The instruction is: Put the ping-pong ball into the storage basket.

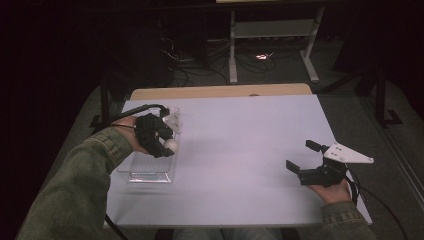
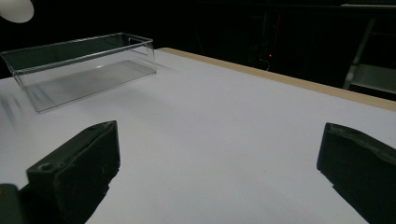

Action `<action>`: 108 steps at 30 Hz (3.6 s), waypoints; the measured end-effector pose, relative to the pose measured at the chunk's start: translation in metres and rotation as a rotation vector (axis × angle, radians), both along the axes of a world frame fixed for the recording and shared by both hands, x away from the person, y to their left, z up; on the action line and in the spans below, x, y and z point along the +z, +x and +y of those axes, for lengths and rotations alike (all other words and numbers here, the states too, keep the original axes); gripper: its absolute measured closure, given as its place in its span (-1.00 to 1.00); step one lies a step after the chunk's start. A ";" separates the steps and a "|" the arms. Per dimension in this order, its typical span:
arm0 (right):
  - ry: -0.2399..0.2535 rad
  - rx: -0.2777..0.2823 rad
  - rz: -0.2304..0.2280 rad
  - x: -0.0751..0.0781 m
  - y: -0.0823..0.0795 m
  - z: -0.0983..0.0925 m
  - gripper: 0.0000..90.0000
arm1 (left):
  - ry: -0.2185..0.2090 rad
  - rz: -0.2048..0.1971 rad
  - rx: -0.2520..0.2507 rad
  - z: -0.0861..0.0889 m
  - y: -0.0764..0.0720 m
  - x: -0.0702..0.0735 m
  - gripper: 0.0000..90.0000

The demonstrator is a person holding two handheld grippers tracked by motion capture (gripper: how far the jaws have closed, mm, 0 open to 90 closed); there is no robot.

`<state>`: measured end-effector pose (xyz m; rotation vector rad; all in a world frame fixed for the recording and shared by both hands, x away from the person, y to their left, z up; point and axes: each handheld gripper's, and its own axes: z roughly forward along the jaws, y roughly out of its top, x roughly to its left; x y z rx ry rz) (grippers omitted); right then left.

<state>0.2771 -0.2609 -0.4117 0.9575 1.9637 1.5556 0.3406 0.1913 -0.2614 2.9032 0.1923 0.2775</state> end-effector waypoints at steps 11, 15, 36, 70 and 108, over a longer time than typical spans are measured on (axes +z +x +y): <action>-0.009 0.004 -0.001 0.000 0.000 0.001 -1.00 | 0.004 -0.001 0.031 0.016 0.001 -0.002 0.13; -0.009 0.001 -0.001 0.000 0.001 0.000 -1.00 | 0.010 0.006 0.035 0.019 0.002 -0.004 0.13; -0.010 0.006 -0.003 0.000 0.000 0.000 -1.00 | 0.033 0.021 0.042 0.028 0.004 -0.021 0.13; -0.023 0.005 -0.006 0.000 -0.001 -0.002 -1.00 | 0.018 0.088 0.044 0.034 0.014 -0.056 0.13; -0.044 0.015 -0.007 -0.001 -0.002 0.002 -1.00 | 0.028 0.154 0.086 0.038 0.028 -0.107 0.13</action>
